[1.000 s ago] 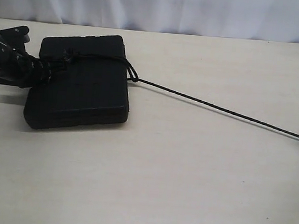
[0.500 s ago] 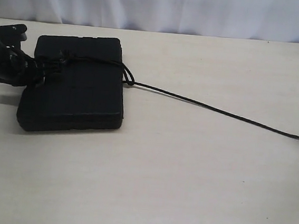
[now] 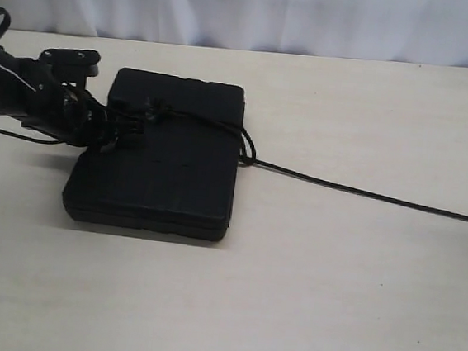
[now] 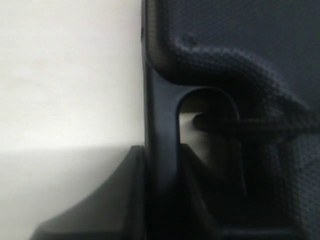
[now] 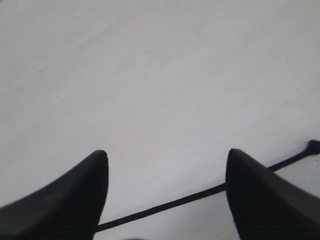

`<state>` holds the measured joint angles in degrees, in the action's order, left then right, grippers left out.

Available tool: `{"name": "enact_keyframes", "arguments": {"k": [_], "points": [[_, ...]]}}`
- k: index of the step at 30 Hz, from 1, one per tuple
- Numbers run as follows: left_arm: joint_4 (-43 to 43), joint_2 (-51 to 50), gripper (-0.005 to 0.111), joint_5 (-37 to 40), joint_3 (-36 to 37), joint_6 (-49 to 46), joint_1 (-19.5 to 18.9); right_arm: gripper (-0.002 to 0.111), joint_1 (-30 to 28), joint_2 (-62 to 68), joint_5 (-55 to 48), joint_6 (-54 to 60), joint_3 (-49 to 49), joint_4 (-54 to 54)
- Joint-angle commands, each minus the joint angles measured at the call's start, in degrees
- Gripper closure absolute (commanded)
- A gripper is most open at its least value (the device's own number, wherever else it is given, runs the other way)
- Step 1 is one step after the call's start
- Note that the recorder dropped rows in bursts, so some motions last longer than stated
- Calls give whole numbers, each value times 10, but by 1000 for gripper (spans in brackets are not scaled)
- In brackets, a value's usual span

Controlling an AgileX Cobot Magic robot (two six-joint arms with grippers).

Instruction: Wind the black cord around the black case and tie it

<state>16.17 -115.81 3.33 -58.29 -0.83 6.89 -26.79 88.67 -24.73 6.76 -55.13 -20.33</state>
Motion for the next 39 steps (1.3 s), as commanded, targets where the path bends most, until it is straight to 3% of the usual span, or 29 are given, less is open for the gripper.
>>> {"name": "enact_keyframes", "arguments": {"k": [1,5,7,13,17,21,23,25,26,27,33,35,39], "points": [[-5,10,106,22,-25,-2,35,45,-3,-43,-62,78,-2,-65],[-5,10,105,56,-38,17,38,45,-3,-62,-120,127,-2,-108],[-7,10,96,83,-49,8,38,45,-3,-68,-141,150,-2,-126],[-5,10,57,194,-96,-12,38,45,-3,-69,-193,253,-2,-220],[-5,10,48,286,-148,-14,38,46,-3,-69,-225,300,-2,-261],[-13,11,54,428,-227,-52,38,66,31,-69,-233,319,-2,-262],[-32,19,68,488,-253,-52,38,81,67,-69,-237,334,-2,-249],[-52,36,89,521,-257,-52,38,100,116,-69,-237,335,-2,-212],[-64,49,99,530,-256,-47,38,104,136,-69,-237,325,-2,-185],[-76,63,107,538,-250,-40,38,104,165,-69,-234,293,-2,-151],[-135,186,107,562,-180,4,38,104,279,-69,-254,5,-2,150],[-140,233,107,560,-148,4,38,104,310,-73,-278,-37,-1,218],[-140,381,107,475,-29,4,38,104,382,-121,-262,-79,25,257]]}}
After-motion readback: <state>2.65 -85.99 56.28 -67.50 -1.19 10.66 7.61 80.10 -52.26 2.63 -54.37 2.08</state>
